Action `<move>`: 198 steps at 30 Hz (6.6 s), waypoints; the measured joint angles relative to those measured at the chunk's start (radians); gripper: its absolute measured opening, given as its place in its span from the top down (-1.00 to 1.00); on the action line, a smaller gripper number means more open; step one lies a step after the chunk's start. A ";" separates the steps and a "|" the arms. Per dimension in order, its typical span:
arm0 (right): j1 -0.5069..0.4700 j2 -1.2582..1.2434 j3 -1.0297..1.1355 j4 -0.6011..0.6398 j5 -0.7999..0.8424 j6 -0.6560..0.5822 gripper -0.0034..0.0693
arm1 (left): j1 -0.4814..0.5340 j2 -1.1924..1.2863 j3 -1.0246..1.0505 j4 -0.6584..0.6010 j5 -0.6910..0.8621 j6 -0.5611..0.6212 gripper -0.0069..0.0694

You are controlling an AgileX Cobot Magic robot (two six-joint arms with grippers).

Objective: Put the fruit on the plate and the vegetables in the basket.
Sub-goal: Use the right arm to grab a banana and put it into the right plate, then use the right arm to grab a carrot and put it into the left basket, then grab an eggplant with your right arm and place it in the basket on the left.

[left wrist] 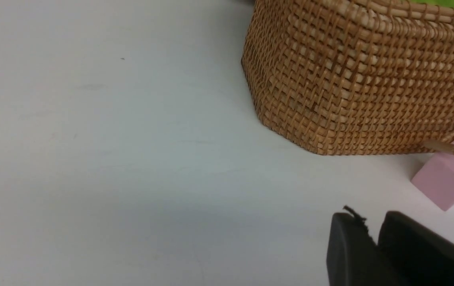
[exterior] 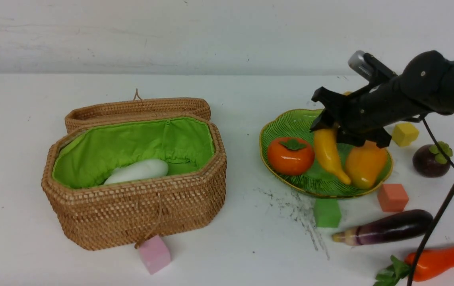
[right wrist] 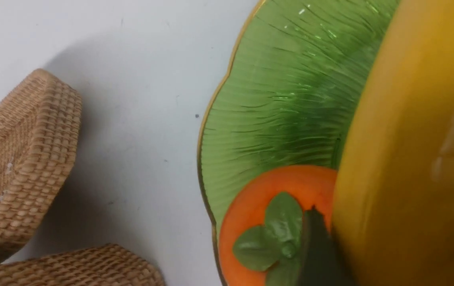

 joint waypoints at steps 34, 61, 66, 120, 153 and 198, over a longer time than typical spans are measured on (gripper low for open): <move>-0.129 -0.744 0.659 -0.505 0.345 0.464 -0.61 | 0.000 0.000 0.000 0.000 0.000 0.000 0.46; -0.129 -0.425 0.761 -0.464 0.082 0.418 -0.12 | 0.000 0.000 0.000 0.000 0.000 0.000 0.43; -0.129 -0.610 0.652 -0.274 0.201 0.116 -0.12 | 0.000 0.000 0.000 0.000 0.000 0.000 0.43; 0.548 -0.012 -0.517 -0.445 0.376 -0.594 -0.86 | 0.000 0.000 0.000 0.000 0.000 0.000 0.33; 0.080 -0.186 0.327 -0.545 0.376 -1.519 -0.65 | 0.000 0.000 0.000 0.000 0.000 0.000 0.24; 0.220 -0.389 -0.016 -0.105 0.524 -1.423 -0.08 | 0.000 0.000 0.001 0.000 0.000 0.000 0.19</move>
